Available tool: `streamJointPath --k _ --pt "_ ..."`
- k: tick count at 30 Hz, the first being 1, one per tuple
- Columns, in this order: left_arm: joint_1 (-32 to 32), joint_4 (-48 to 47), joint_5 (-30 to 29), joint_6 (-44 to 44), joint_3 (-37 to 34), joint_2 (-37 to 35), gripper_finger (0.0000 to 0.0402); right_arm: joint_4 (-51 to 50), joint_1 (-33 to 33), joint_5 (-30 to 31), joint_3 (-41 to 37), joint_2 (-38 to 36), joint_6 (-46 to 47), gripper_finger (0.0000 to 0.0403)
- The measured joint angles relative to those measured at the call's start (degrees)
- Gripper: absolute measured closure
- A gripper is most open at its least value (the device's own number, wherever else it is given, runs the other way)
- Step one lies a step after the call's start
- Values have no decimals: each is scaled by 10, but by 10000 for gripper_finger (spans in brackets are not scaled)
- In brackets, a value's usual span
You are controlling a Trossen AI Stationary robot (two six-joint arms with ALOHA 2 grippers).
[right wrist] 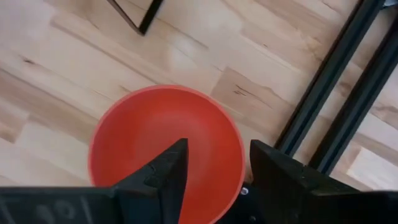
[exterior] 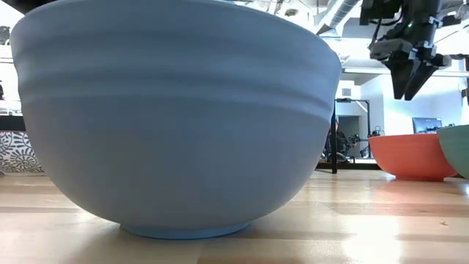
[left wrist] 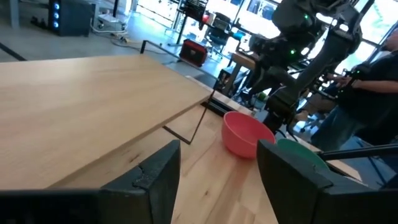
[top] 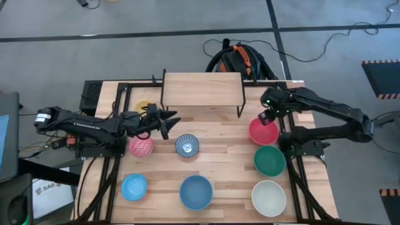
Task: Place and stack bowls onto a shelf
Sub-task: Put the red bowl on the shelf
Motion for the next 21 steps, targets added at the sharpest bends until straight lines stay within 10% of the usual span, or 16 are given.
streamJointPath --k 21 --pt "-29 120 -11 -12 0 124 208 32 -89 -22 -75 7 -41 203"
